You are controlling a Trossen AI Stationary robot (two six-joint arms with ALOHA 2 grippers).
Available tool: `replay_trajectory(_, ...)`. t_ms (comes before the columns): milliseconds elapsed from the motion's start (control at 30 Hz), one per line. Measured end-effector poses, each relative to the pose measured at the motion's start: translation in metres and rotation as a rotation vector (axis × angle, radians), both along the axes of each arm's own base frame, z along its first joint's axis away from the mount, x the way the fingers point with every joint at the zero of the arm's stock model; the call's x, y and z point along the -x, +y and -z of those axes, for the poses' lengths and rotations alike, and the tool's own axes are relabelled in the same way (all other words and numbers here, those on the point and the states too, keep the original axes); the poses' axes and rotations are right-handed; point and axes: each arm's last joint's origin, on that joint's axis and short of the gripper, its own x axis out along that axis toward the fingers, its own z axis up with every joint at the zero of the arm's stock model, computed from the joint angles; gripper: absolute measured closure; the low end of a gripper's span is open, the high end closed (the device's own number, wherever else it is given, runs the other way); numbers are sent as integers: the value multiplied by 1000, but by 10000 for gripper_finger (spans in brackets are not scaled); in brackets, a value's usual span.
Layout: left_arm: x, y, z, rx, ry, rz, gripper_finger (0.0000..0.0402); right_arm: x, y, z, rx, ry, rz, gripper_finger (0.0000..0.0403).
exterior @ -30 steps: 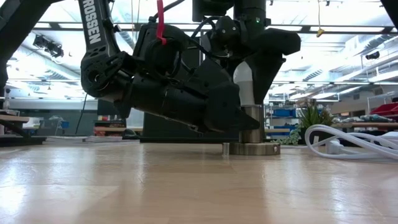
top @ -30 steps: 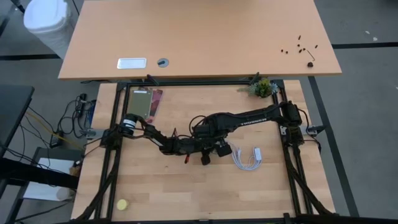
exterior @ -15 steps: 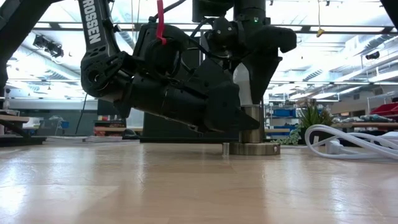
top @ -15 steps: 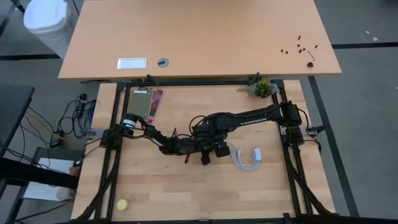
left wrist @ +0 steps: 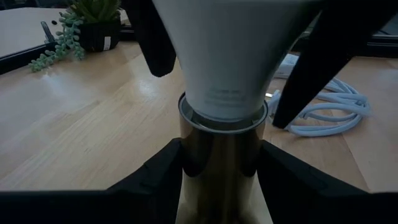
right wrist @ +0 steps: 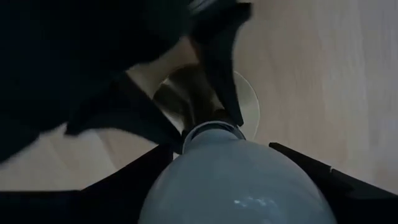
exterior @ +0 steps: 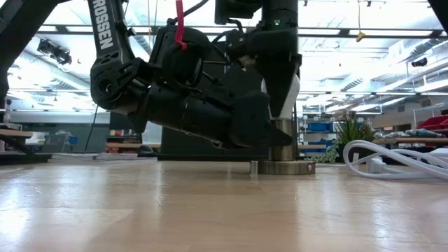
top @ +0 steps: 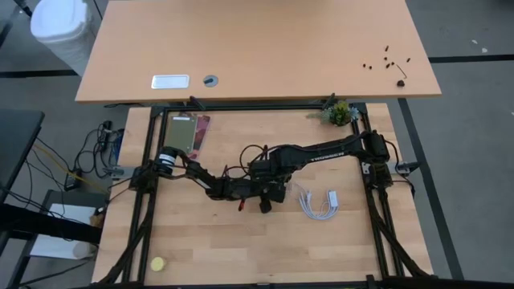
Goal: Screw lightbulb
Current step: Insert the white lightbulb into the desk lamp
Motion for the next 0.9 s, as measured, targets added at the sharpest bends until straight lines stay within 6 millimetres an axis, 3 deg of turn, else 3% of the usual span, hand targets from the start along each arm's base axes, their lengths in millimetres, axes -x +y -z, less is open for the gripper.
replay_trajectory(367,0,0,-1,-18,-10,8,215,0,0,0,-15,-43,562,129)
replay_trajectory(600,0,1,-1,-39,-7,13,215,0,-1,0,-14,-44,577,126)
replay_trajectory(900,0,1,-1,-46,-8,9,215,-2,-1,-7,-11,-38,393,65)
